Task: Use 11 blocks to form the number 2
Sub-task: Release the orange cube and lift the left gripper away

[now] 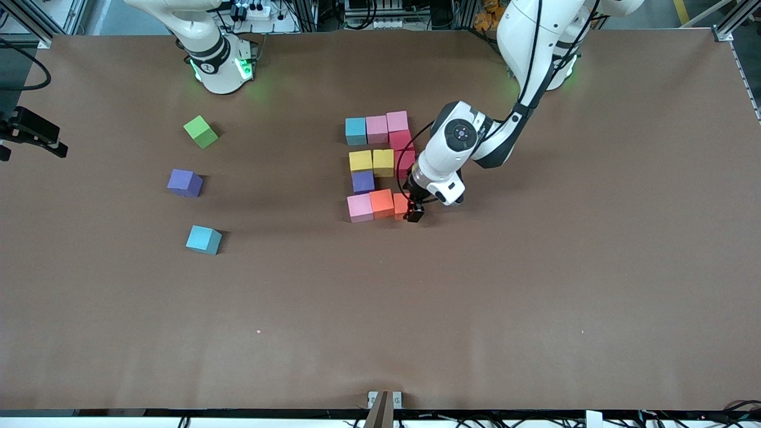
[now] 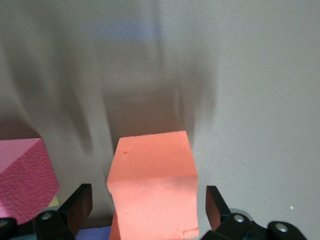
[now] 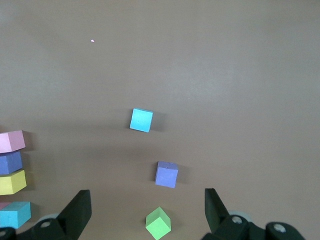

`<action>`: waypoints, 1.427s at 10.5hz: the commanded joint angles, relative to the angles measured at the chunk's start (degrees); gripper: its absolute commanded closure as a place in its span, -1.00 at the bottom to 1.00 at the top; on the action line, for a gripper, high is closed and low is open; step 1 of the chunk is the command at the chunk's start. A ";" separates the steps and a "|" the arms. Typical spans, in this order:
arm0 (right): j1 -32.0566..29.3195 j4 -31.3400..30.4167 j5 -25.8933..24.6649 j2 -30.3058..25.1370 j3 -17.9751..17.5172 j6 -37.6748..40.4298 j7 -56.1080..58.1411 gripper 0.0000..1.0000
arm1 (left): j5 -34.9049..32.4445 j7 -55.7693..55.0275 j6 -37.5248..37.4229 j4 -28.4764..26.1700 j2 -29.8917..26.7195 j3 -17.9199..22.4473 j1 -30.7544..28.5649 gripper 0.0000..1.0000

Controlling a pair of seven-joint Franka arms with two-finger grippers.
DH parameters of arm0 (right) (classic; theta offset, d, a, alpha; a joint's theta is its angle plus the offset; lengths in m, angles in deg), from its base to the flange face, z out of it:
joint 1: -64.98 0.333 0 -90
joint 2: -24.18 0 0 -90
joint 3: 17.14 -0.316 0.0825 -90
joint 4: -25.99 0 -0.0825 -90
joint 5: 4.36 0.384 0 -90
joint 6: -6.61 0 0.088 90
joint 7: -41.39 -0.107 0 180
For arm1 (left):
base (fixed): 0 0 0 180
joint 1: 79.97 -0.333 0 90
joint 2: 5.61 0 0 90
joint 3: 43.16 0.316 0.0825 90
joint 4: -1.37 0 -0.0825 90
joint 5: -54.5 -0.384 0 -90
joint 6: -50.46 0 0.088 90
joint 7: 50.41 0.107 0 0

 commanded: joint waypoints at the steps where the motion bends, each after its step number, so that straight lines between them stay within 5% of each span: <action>1: 0.20 0.58 -0.29 -0.03 0.30 0.06 0.22 -1.00 | -1.93 3.19 -7.77 -0.14 -7.18 -0.52 -1.45 -1.00; 4: 0.20 0.58 -0.90 0.15 0.39 -0.03 0.40 -1.00 | -1.32 11.17 -17.16 -0.05 -16.32 -0.53 -3.02 -1.00; 8: 0.20 0.67 -0.90 0.24 0.39 -0.47 0.49 -1.00 | -2.37 38.38 -29.30 0.65 -26.70 -0.43 -8.37 -1.00; 12: 0.20 1.11 -0.73 0.24 0.39 -1.00 0.75 -1.00 | -13.59 51.97 -46.42 11.79 -27.51 0.26 -10.76 -1.00; 15: 0.11 1.02 -0.73 0.33 0.39 -0.82 0.84 -1.00 | -14.32 61.17 -56.19 14.71 -29.87 0.44 -13.75 -1.00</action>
